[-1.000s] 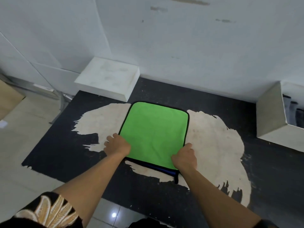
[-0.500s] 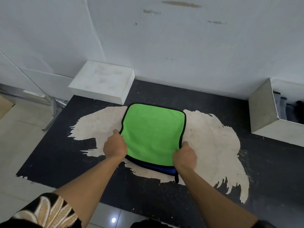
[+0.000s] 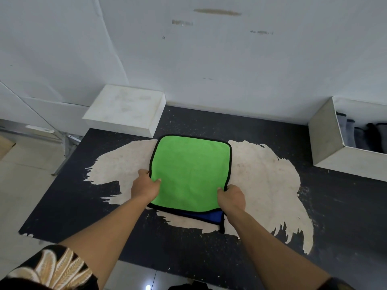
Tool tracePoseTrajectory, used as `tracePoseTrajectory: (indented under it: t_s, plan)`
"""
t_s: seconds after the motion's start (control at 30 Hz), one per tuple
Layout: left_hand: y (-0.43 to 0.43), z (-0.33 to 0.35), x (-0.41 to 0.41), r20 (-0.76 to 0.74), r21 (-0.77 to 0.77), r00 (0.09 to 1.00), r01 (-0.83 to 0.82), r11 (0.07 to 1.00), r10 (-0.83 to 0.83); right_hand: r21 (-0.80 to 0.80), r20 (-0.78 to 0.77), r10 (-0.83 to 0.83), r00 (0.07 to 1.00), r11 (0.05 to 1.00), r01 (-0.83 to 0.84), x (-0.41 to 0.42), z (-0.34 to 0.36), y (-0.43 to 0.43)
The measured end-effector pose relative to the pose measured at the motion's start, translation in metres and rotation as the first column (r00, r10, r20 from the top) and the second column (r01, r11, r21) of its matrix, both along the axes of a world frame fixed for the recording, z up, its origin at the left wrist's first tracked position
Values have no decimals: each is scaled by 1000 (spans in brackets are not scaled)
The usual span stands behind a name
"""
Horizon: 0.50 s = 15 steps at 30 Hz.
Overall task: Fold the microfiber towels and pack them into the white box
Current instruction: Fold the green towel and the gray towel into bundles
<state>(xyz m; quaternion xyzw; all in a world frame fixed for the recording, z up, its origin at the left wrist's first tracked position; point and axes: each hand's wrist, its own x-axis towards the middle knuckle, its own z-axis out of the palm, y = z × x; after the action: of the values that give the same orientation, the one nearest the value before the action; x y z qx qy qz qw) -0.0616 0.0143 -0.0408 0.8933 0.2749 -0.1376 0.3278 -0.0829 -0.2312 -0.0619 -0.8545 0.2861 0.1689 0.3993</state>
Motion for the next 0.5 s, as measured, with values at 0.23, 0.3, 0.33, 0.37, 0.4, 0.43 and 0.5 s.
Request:
tracePoseTrajectory:
  t_s: [0.23,0.3,0.33,0.37,0.4,0.43,0.5]
  plan:
    - [-1,1,5,-23,-5,999,21,1000,-21,116,-61,-52,997,992,59,4,2,-7]
    - [-3,3,8,-2,-42,1000,15,999,-15,132,-20,-86,996,987,88,6,7,-9]
    - [-4,6,9,23,-50,1000,7,999,-6,141,4,-106,994,984,105,8,10,-11]
    - [-5,9,12,49,-44,999,1,999,1,147,26,-124,992,982,119,10,13,-12]
    - [-5,13,14,78,-36,997,3,999,-1,139,38,-128,991,983,122,14,15,-14]
    - [-3,15,18,86,-24,996,14,1000,-12,125,44,-123,991,985,117,18,16,-16]
    - [1,20,27,77,-6,996,52,999,-52,90,35,-95,995,992,92,30,16,-19]
